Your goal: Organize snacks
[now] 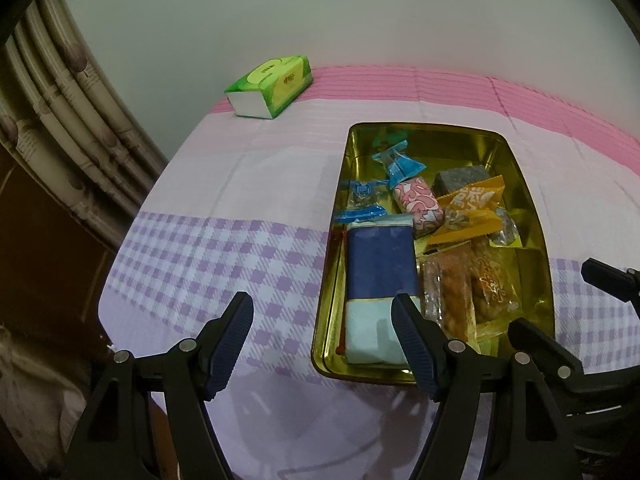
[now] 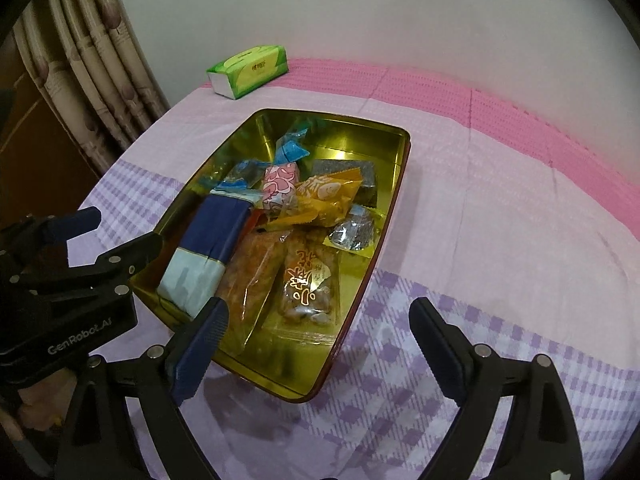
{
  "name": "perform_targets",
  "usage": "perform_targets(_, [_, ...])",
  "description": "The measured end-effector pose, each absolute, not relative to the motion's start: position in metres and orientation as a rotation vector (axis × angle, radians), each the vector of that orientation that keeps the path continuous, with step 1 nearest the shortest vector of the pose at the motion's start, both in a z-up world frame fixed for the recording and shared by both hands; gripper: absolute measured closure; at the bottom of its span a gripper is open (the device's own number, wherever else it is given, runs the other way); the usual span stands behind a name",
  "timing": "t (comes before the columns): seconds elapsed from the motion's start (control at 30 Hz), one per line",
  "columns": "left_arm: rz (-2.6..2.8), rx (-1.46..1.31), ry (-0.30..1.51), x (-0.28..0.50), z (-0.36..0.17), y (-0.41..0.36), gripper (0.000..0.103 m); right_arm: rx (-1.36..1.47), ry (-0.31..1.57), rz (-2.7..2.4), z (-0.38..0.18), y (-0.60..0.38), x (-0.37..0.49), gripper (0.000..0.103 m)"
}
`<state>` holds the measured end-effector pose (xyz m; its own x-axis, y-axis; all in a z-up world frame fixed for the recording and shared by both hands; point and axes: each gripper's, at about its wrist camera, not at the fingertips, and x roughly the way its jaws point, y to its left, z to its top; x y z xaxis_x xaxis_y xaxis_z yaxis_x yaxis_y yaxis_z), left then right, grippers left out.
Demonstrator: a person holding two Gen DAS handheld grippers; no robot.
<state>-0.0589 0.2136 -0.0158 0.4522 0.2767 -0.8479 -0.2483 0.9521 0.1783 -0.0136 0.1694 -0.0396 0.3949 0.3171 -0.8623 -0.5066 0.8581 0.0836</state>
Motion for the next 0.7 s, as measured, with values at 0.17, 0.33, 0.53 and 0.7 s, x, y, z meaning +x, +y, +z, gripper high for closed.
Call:
perform_targets(0.17, [0.323,0.028,1.056,-0.0593,-0.0158,0.2131,0.031,-0.204,1.046,0.532,-0.0400,0.1692,-0.0137,0.012])
perform_targets(0.33, [0.319,0.026,1.056,-0.0599,-0.0160,0.2129,0.031,-0.199,1.055,0.532,-0.0414,0.1689,-0.0132,0.012])
perform_targets(0.53, [0.320,0.026,1.058,-0.0597,-0.0159,0.2124,0.031,-0.197,1.061,0.537,-0.0425,0.1685,-0.0124,0.012])
perform_targets(0.7, [0.321,0.025,1.058,-0.0595,-0.0159,0.2124,0.031,-0.197,1.063,0.542,-0.0430,0.1692,-0.0129,0.012])
